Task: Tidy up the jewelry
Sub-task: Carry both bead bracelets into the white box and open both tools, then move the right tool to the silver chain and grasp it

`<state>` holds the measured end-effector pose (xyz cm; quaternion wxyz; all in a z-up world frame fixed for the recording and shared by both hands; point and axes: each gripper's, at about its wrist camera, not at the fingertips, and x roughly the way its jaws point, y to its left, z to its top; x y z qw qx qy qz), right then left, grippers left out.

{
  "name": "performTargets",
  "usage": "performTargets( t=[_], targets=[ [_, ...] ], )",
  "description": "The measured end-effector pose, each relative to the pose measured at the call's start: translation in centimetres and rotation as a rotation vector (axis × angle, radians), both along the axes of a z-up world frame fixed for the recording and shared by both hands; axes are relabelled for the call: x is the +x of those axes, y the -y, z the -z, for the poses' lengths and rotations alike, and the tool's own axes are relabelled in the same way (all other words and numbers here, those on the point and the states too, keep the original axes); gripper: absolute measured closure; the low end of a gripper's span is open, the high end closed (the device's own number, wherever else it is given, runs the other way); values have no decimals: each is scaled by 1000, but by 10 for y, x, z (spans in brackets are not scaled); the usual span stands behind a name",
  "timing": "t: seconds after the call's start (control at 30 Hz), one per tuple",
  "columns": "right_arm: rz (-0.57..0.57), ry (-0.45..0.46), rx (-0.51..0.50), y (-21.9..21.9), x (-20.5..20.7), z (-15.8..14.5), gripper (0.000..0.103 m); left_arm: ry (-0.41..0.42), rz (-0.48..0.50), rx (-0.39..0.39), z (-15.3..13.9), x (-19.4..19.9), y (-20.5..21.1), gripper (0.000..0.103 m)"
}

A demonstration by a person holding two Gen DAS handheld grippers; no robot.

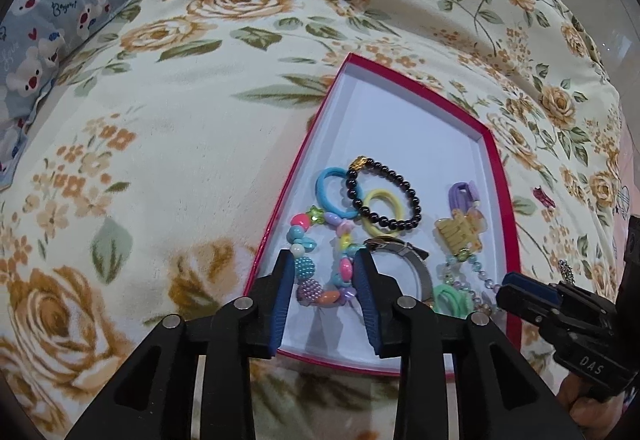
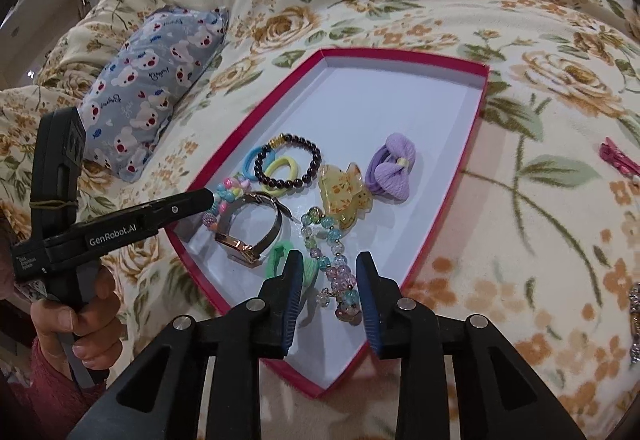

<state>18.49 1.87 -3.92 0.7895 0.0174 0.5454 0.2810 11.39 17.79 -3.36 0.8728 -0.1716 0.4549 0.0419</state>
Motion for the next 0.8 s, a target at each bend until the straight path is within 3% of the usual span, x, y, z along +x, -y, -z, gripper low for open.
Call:
performTargets(
  t=[0.23,0.8],
  targets=[
    [64,41,26,29,-7,-22,65,17,6,17,-11,-13,12,57],
    [327,115,-19,151,-31,-53,60,49,141,14,-36,-19,65,53]
  ],
)
